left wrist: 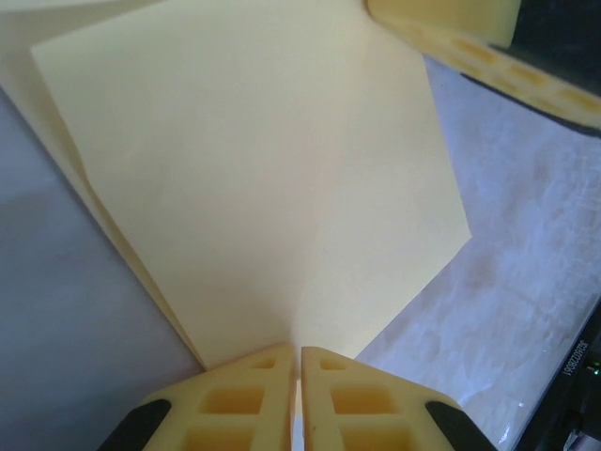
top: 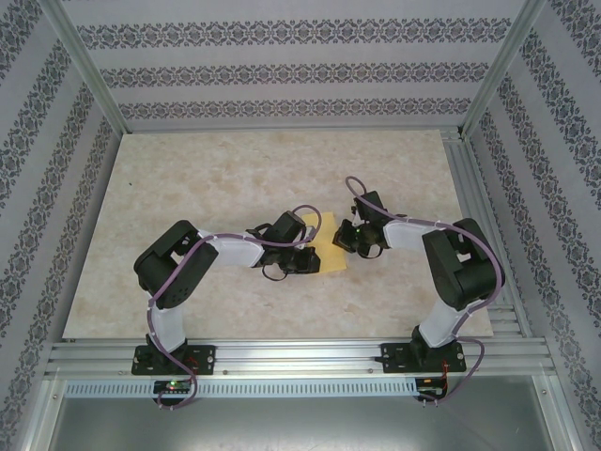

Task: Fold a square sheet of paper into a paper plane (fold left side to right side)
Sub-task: Fold the triangle a second time at the center of the table.

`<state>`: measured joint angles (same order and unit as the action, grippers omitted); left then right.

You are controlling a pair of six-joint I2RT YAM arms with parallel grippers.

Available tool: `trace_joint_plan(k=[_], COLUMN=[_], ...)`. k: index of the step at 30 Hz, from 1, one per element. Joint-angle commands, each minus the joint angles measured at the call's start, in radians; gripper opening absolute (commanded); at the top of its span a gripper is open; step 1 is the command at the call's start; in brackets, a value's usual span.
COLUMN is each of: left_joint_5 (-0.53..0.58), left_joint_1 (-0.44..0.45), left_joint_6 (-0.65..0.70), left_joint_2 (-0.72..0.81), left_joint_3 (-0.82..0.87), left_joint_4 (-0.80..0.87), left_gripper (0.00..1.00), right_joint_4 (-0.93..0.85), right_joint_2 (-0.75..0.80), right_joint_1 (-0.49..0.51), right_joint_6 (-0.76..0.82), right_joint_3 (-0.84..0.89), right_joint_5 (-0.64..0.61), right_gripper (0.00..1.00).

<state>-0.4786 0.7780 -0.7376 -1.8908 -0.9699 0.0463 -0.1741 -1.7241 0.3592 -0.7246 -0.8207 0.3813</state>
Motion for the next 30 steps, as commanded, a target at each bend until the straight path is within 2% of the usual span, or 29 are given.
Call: trace_joint_plan(k=[1,8,14,20,30], left_joint_5=[0.020,0.023,0.024,0.028,0.009], left_joint_1=[0.024,0.026,0.029,0.032,0.039], left_joint_6=[0.018,0.018,0.017,0.019,0.016], left_joint_2=[-0.019,-0.014,-0.011,-0.005,0.007], left_joint_3=[0.023,0.022,0.017,0.016,0.003], left_joint_4=[0.090,0.083,0.084,0.085,0.066], left_gripper=[0.13,0.13,0.13,0.13,0.14], right_joint_4=[-0.020,-0.105,-0.067,0.076,0.047], right_joint_2=[-0.025,0.065,0.152,0.093,-0.018], right_joint_1=[-0.044,-0.072,-0.022,0.091,0.133], right_joint_6=[0.058,0.110,0.047,-0.110,-0.114], right_joint_3=[-0.041,-0.055,0.011,0.043,-0.002], right_joint_5=[-0.095,-0.148,-0.058,0.019,-0.007], right_gripper=[0.03,0.03,0.04,0.04,0.04])
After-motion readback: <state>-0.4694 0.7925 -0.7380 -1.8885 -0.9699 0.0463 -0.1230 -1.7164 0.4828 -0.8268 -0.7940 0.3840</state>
